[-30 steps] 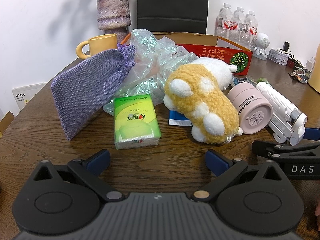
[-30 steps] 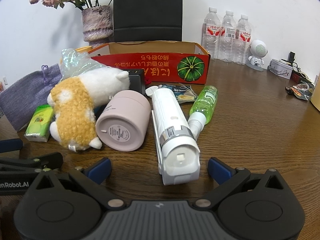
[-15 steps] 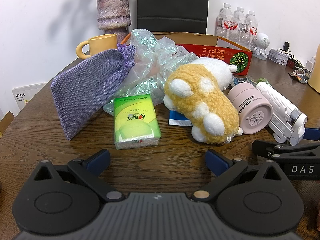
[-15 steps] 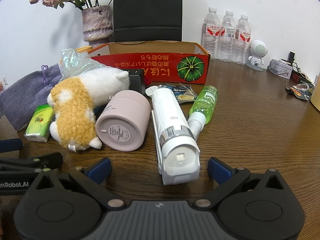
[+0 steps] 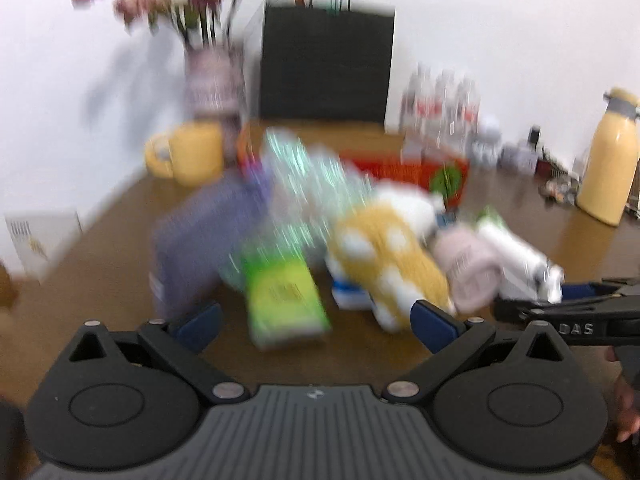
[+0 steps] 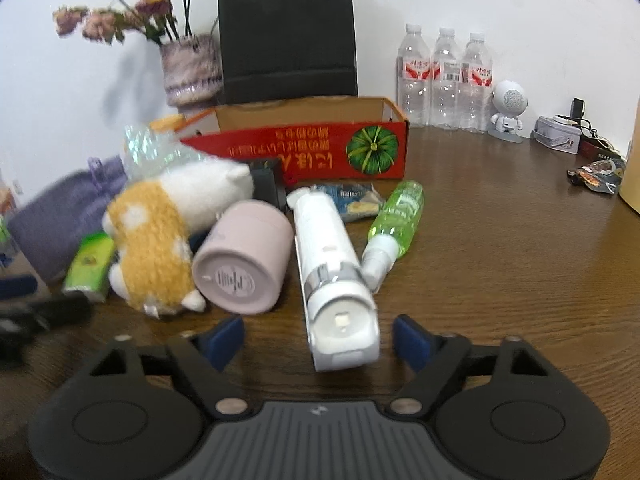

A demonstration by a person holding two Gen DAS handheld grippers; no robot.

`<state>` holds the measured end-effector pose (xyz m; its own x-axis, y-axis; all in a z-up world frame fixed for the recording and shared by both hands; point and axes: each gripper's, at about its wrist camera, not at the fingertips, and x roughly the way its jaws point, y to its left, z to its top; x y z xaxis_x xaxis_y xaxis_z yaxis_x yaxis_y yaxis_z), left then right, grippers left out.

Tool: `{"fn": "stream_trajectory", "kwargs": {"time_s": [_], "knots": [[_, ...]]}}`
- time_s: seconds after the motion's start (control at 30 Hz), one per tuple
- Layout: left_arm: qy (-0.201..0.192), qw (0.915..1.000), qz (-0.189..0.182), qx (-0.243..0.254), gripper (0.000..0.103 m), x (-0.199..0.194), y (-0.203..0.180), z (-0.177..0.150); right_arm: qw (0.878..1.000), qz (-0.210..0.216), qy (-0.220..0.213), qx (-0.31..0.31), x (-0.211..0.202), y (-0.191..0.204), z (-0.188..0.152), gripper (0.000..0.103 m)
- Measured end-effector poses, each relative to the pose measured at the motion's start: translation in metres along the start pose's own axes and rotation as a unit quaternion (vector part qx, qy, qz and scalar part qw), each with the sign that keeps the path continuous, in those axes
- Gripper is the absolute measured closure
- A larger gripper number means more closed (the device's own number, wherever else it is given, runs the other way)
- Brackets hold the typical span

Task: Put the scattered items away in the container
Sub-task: 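Grasp the purple knit pouch with the left tool while the right tool grasps the white tripod device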

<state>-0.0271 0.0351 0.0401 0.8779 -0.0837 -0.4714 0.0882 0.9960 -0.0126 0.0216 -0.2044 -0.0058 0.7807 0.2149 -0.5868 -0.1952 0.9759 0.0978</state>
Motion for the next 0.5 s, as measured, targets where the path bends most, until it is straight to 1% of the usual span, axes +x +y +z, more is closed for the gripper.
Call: {"fn": "stream_trajectory", "kwargs": {"time_s": [0.07,0.1,0.13,0.17,0.2,0.23,0.3,0.37,0.47,0.5], "knots": [[-0.023,0.9994,0.027,0.002,0.0,-0.004,0.015,0.011,1.0,-0.001,-0.018,0.001,-0.005,-0.004,0.005,0.025],[-0.022,0.9991,0.035,-0.002,0.0,0.0,0.024,0.014,1.0,-0.002,-0.022,-0.003,-0.004,-0.004,0.008,0.026],[-0.018,0.999,0.041,-0.005,0.005,0.006,0.033,0.017,1.0,-0.003,-0.025,-0.007,-0.004,-0.005,0.011,0.031],[-0.001,0.9992,0.039,-0.008,0.011,0.016,0.041,0.018,1.0,-0.003,-0.029,-0.011,-0.003,-0.005,0.014,0.046],[0.019,0.9991,0.036,-0.011,0.03,0.026,0.047,0.018,1.0,0.0,-0.021,-0.012,0.001,-0.005,0.015,0.059],[0.038,0.9985,0.037,-0.014,0.061,0.035,0.051,0.018,1.0,0.003,-0.013,-0.012,0.005,-0.004,0.017,0.074],[0.054,0.9976,0.034,-0.026,0.095,0.046,0.056,0.016,1.0,-0.003,-0.009,-0.016,0.007,-0.001,0.017,0.074],[0.06,0.9975,0.022,-0.028,0.098,0.049,0.055,0.014,1.0,-0.001,-0.009,-0.019,0.004,0.0,0.016,0.075],[0.037,0.999,0.011,-0.022,0.099,0.038,0.047,0.018,1.0,0.012,-0.012,-0.007,-0.003,-0.003,0.018,0.075],[0.027,0.9993,0.0,-0.026,0.099,0.031,0.045,0.024,1.0,0.016,-0.015,-0.003,-0.007,-0.005,0.019,0.075]]}}
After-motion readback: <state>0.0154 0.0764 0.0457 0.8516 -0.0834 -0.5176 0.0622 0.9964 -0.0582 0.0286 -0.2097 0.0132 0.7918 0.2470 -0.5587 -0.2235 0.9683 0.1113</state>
